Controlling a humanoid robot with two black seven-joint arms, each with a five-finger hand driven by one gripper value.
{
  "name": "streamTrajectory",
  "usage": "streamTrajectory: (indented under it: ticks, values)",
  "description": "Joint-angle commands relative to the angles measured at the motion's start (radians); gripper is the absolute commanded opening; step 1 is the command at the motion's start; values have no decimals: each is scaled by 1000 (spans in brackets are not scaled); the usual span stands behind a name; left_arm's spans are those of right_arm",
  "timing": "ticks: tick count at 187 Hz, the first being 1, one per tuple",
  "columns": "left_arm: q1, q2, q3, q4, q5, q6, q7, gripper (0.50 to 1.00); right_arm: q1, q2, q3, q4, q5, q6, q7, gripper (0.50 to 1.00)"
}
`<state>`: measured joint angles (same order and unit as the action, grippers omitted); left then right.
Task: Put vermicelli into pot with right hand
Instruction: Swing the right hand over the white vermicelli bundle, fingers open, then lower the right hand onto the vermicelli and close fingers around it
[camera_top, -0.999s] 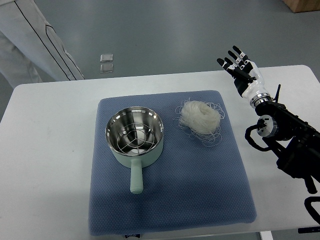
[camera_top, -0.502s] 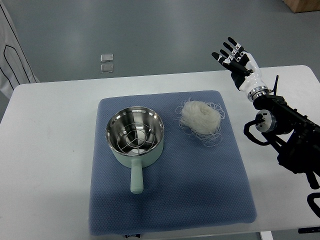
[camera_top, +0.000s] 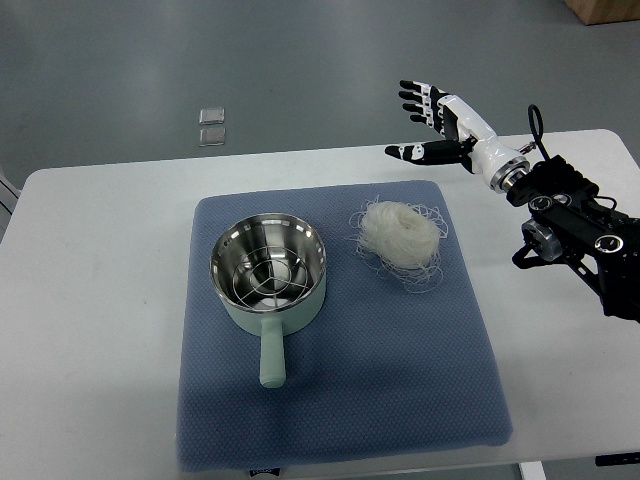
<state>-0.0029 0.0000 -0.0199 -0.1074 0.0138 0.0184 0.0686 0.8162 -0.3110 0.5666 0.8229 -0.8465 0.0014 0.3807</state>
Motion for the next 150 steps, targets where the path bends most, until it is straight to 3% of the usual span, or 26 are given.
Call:
streamTrajectory:
  ticks: [1,45,80,150]
  values:
    - [0,0,0,0,0,0,0,1000,29,-40,-71,21,-117,29,1,919]
    - [0,0,0,0,0,0,0,1000,89,-148,-145,151,-327,138,1,919]
    - [0,0,0,0,0,0,0,1000,143,-181,-186,191,-562,212,3,919]
    - [0,0,0,0,0,0,-1,1000,241,-165,-284,197,-818,247,1,919]
